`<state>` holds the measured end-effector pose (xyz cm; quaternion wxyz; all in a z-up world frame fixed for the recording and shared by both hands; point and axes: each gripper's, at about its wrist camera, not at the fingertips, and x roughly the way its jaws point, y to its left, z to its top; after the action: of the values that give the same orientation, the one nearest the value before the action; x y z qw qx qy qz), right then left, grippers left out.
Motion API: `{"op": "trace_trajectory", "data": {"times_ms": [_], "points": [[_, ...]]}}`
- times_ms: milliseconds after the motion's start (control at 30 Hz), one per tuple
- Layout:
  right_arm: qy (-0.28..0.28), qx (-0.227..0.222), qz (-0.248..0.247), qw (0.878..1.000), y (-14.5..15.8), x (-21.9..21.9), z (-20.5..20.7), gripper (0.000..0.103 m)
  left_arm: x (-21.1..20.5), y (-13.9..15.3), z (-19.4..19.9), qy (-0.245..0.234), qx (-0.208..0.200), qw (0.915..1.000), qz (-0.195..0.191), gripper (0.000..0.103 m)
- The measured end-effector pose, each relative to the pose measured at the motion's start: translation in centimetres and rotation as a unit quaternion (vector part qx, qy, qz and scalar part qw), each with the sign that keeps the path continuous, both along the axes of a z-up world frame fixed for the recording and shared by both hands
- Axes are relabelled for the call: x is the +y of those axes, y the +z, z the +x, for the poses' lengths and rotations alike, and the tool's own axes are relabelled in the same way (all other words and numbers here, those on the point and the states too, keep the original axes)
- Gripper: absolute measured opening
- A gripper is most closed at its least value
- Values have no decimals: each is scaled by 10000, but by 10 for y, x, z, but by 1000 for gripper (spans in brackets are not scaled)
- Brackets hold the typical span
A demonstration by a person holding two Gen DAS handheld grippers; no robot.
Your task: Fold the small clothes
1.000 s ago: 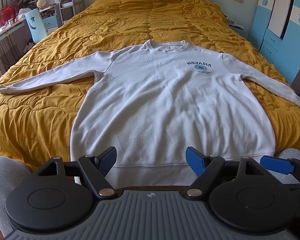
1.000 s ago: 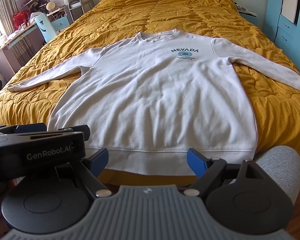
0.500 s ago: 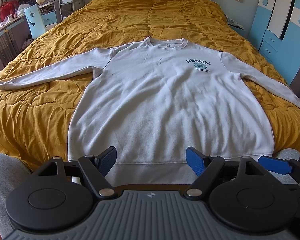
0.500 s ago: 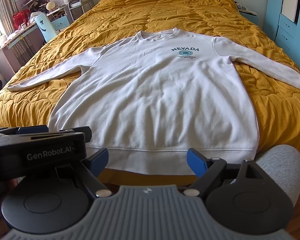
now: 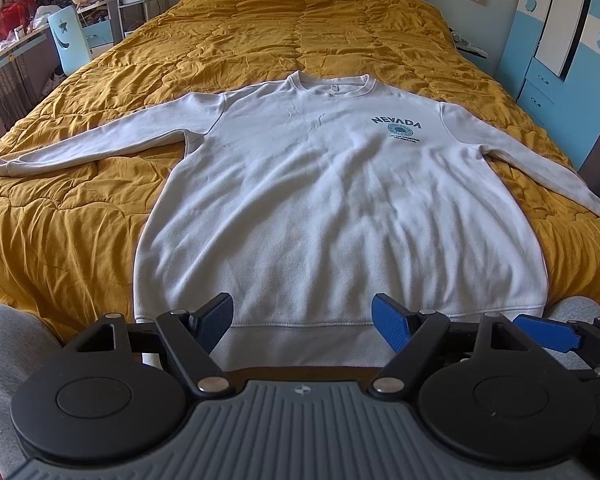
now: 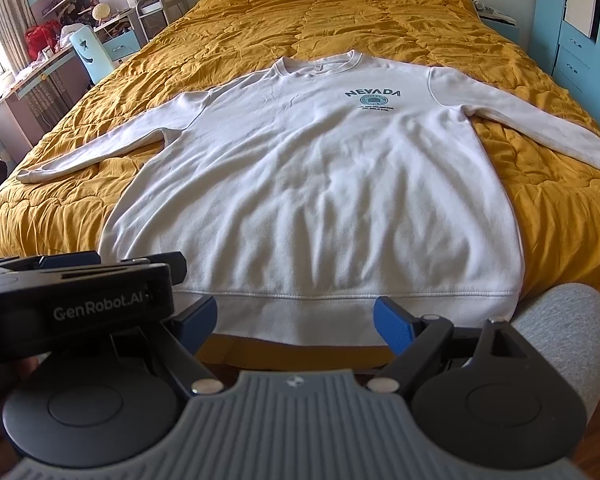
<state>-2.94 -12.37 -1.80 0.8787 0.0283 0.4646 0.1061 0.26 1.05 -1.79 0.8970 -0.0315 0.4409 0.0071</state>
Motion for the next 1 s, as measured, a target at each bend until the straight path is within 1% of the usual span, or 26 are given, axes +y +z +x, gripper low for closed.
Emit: {"op": "trace_trajectory", "data": {"times_ms": [467, 767, 1000], "points": [[5, 1, 30, 10000, -4, 2, -1, 81, 2, -1, -1, 18, -3, 10000, 11, 92], [18, 5, 73, 10000, -7, 5, -1, 81, 4, -3, 0, 62, 74, 10000, -14, 92], [101, -93, 95, 9999, -11, 16, 5, 81, 15, -6, 3, 204, -30, 9998, 35, 92]]}}
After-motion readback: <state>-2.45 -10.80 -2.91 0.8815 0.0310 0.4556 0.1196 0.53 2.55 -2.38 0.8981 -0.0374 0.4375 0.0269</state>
